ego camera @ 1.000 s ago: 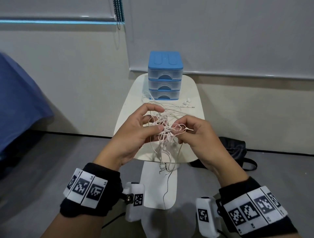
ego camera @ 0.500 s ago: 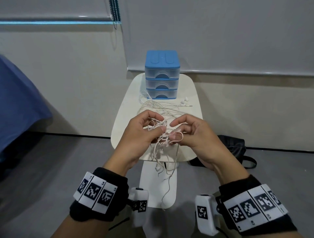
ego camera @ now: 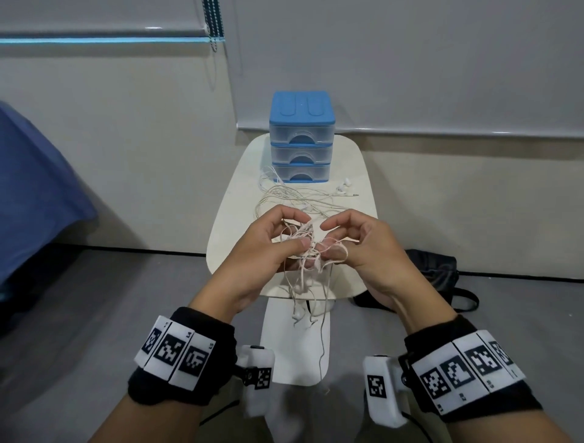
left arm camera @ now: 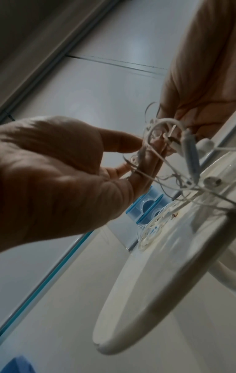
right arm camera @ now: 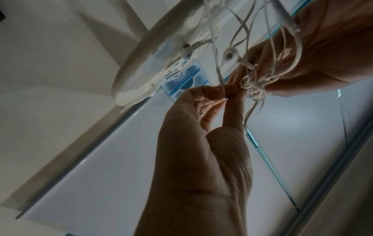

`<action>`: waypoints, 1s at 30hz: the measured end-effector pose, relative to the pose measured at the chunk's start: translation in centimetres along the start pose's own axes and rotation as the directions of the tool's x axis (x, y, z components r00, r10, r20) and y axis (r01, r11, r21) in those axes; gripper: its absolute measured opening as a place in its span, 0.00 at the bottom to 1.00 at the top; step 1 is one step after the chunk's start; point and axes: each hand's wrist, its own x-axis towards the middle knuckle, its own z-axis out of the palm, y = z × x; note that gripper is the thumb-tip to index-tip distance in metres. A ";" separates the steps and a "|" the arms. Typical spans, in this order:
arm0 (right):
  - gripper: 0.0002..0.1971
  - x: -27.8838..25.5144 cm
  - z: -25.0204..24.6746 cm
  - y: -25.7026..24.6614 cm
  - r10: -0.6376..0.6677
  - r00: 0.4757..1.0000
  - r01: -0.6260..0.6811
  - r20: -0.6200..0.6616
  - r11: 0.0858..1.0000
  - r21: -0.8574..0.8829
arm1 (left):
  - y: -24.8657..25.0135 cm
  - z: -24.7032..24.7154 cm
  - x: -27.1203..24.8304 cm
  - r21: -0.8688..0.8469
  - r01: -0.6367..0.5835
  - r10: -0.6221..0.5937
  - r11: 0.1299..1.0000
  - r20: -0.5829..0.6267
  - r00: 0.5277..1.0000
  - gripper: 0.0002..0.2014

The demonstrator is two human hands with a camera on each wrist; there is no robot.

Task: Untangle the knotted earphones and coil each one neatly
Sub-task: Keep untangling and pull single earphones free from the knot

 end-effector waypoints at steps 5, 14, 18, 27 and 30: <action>0.14 0.9 -0.3 -0.2 0.001 0.998 -0.003 -0.056 1.000 -0.025 | -0.1 0.5 0.2 -0.007 0.021 -0.021 1.000 -0.023 1.000 0.13; 0.19 -1.0 -0.2 -1.6 -0.124 0.990 0.104 -0.062 0.960 -0.260 | -0.4 1.7 1.4 -0.199 -0.004 -0.044 0.980 -0.236 0.971 0.17; 0.11 -1.2 1.0 -0.9 -0.063 0.990 0.115 0.126 0.878 -0.464 | 0.0 2.0 1.4 -0.197 -0.021 -0.027 0.980 -0.240 0.970 0.17; 0.10 0.1 1.5 -5.4 -0.079 0.992 0.090 0.102 0.990 -0.107 | 1.2 0.3 -0.5 -0.078 -0.036 0.046 0.996 0.125 0.991 0.18; 0.09 0.4 2.0 -6.6 -0.096 0.992 0.101 0.085 0.994 -0.049 | 1.8 0.2 -0.4 0.019 -0.070 0.068 0.997 0.079 0.995 0.07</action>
